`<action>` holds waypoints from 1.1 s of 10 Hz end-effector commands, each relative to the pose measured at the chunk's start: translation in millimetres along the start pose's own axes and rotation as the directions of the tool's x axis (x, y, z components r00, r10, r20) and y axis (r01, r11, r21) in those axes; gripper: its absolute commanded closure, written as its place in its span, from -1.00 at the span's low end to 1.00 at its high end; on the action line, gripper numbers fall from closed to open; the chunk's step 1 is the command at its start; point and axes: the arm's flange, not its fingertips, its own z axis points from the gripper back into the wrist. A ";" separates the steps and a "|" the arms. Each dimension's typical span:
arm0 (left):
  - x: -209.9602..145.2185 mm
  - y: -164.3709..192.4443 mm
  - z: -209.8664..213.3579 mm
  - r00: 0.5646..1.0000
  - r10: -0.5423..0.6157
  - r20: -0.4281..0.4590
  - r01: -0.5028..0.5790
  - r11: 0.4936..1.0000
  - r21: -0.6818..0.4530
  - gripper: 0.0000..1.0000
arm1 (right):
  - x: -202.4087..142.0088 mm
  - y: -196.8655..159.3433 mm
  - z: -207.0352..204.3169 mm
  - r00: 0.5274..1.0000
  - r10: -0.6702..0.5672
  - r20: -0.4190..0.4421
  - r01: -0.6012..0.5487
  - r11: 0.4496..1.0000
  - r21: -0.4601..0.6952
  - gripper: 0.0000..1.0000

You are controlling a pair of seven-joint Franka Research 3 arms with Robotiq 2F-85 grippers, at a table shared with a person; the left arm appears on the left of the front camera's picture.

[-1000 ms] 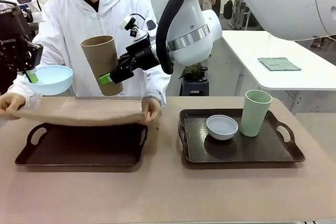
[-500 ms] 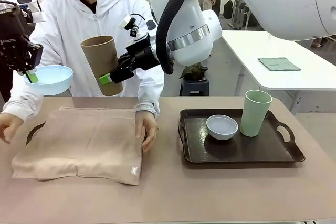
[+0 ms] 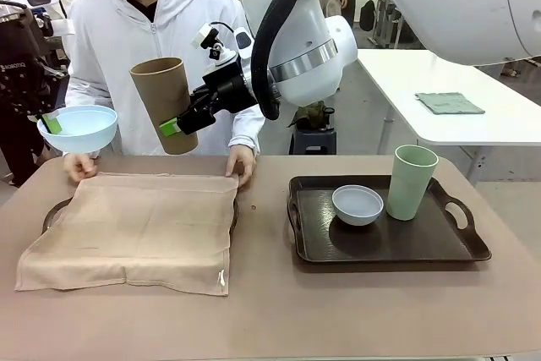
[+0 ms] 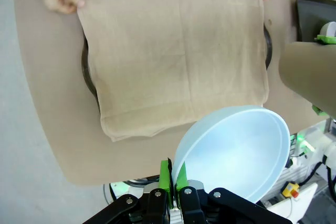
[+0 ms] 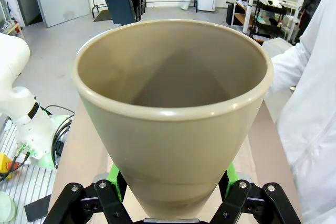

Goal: Set up a tray with a mat and arrange the tableware.
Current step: Place the Picnic Bowl and Reusable plastic cup back onto the Handle tray in front of the human's position.

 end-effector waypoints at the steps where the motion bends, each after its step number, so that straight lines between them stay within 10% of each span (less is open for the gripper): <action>1: -0.5 -1.1 -0.2 1.000 -0.002 0.000 0.002 1.000 0.001 1.00 | -1.5 -1.4 -0.1 1.000 0.020 0.014 -0.020 1.000 0.008 0.55; 11: -0.5 -1.1 -0.2 1.000 -0.002 0.000 0.002 1.000 0.001 1.00 | -1.5 -1.4 -0.1 1.000 0.020 0.014 -0.020 1.000 0.008 0.55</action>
